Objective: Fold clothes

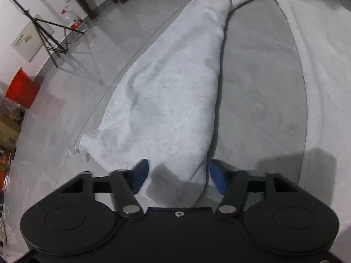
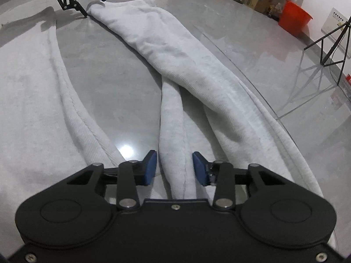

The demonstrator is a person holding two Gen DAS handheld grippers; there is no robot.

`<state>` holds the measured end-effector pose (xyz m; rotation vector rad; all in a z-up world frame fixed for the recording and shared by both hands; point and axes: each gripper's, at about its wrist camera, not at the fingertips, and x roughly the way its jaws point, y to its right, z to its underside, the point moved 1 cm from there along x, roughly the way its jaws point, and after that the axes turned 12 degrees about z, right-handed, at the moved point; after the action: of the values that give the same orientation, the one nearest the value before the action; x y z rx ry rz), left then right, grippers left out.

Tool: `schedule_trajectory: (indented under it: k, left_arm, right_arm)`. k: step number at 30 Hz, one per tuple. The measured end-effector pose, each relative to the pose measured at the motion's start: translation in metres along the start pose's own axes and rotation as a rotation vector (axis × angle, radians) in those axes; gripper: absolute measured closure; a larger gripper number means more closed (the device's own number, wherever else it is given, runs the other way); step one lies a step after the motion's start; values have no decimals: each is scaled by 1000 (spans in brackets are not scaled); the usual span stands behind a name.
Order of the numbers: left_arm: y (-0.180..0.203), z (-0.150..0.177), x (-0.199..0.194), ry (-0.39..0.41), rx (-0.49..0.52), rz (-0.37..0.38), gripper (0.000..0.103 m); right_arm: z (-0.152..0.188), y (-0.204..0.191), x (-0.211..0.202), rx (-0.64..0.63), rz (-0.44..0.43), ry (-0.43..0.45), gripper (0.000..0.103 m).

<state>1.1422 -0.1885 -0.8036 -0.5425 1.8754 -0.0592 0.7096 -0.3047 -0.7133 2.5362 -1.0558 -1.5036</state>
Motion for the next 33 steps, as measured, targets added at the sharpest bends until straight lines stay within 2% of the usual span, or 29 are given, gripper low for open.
schedule_trajectory:
  k: [3, 5, 9, 10, 15, 22, 24, 26, 27, 28, 29, 31, 33]
  left_arm:
    - [0, 1, -2, 13, -8, -7, 94]
    - [-6, 4, -13, 66, -79, -56, 95]
    - [-21, 12, -33, 106, -149, -190, 96]
    - [-25, 15, -37, 114, -174, -202, 96]
    - [-18, 20, -44, 97, -191, -182, 96]
    - [14, 34, -39, 36, -198, -115, 95]
    - [18, 36, -33, -1, -182, -105, 89]
    - [19, 37, -30, -28, -174, -101, 61]
    - [16, 39, -33, -29, -191, -107, 54]
    - [12, 42, -36, -29, -214, -114, 43]
    - [0, 51, -43, -6, -323, -96, 35]
    - [-30, 73, -61, 57, -605, -40, 30]
    - [-60, 88, -75, 103, -752, -111, 30]
  right_arm:
    - [0, 1, 0, -13, 9, -4, 88]
    - [-2, 1, -2, -19, 13, 1, 88]
    - [-3, -6, -15, -73, 6, 23, 89]
    - [-4, -4, -19, -72, 2, 31, 89]
    - [-6, 8, -47, -53, -41, 71, 89]
    - [3, -8, -55, -95, -111, 53, 89]
    - [7, -18, -49, -125, -121, 36, 89]
    - [8, -25, -42, -138, -132, 12, 84]
    - [9, -26, -40, -137, -138, 1, 71]
    - [8, -26, -40, -134, -146, -1, 67]
    - [5, -24, -42, -128, -158, 0, 67]
    - [0, -18, -46, -106, -180, 5, 57]
    - [-5, -3, -54, -62, -196, 13, 51]
